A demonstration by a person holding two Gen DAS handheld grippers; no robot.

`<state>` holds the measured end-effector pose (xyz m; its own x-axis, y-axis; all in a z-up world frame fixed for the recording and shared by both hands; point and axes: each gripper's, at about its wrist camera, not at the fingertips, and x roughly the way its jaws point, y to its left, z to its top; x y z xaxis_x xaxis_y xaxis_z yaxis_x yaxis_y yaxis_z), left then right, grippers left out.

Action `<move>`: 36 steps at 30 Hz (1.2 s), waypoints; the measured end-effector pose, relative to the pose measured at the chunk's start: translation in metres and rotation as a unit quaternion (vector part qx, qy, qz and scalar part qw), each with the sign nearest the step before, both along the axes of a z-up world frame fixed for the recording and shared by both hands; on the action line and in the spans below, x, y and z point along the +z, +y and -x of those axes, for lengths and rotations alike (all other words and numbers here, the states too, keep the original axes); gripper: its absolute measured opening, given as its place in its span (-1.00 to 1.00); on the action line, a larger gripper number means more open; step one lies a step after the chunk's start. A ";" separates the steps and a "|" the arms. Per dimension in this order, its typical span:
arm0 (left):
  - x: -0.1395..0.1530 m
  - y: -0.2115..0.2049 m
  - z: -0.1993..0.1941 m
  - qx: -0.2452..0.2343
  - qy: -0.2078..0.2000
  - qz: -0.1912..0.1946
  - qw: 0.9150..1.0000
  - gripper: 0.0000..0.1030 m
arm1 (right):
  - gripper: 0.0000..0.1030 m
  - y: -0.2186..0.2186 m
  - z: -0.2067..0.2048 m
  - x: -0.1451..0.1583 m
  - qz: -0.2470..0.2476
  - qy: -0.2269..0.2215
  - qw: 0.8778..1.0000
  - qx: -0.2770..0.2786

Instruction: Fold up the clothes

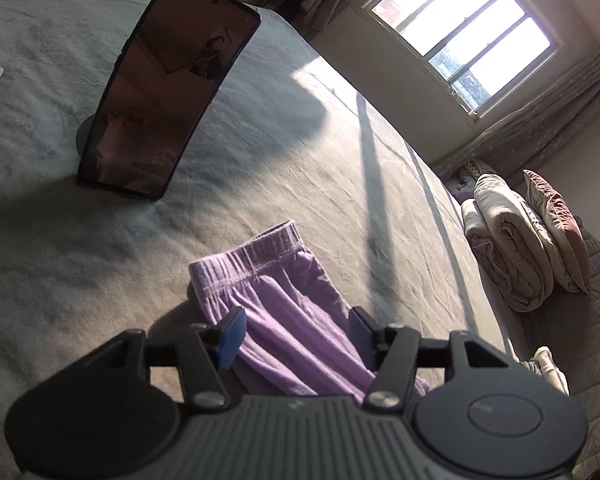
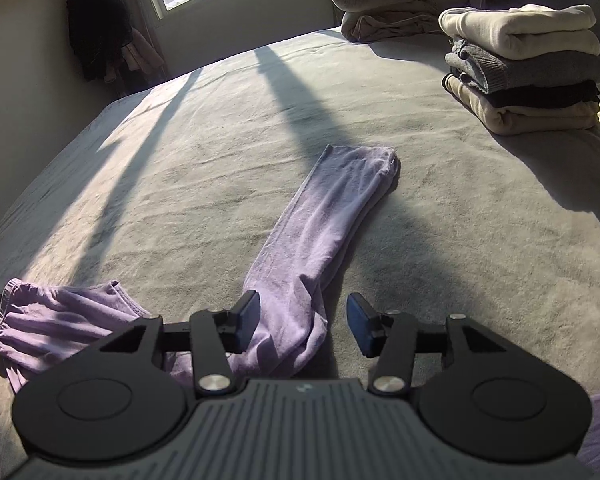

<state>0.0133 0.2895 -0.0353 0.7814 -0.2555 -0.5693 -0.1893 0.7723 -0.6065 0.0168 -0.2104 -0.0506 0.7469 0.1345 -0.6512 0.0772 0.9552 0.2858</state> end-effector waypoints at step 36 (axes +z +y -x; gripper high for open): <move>-0.013 -0.225 -0.026 -0.331 0.001 -0.204 0.921 0.12 | -0.97 0.031 -0.026 -0.001 0.114 -0.060 0.990 0.062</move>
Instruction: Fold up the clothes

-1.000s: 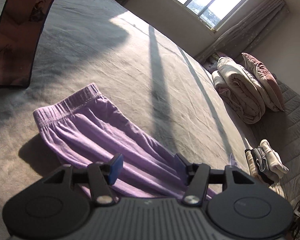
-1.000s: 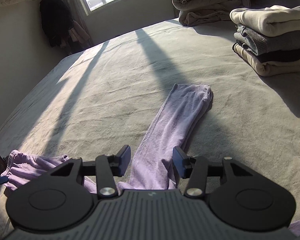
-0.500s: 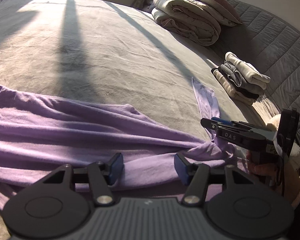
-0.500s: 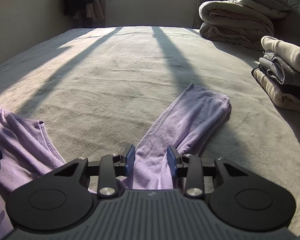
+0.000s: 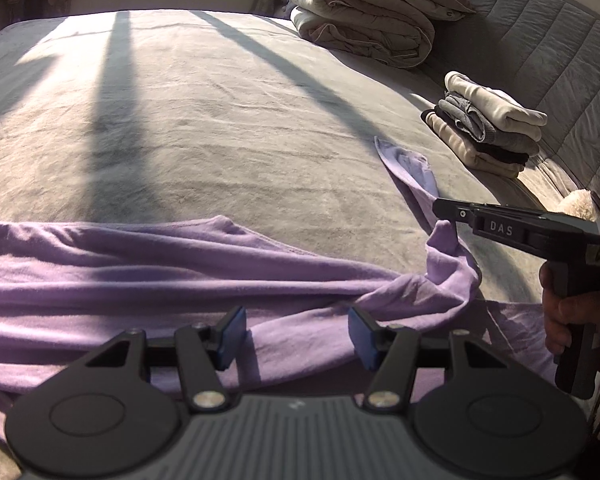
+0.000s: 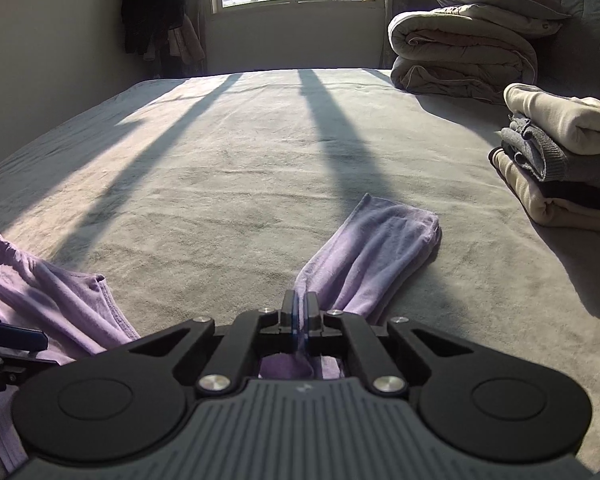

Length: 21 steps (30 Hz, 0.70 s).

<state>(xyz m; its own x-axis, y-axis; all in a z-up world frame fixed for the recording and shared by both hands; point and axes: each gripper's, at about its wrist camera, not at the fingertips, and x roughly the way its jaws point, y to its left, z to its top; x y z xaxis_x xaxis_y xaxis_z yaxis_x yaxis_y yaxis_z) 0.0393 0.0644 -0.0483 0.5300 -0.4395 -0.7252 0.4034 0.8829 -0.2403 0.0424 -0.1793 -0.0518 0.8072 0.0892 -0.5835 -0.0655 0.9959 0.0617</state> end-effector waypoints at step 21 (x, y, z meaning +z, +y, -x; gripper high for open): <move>0.014 -0.036 0.018 -0.040 0.002 0.033 0.999 0.13 | -0.98 -0.060 0.056 0.007 -0.042 0.041 0.998 -0.030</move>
<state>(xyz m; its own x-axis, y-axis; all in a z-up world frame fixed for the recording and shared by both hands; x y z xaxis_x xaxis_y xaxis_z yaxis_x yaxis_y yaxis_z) 0.0217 0.0285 -0.0346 0.4881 -0.5279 -0.6950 0.4715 0.8297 -0.2990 -0.0131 -0.2394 -0.0453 0.7623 0.0934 -0.6404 0.0037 0.9889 0.1486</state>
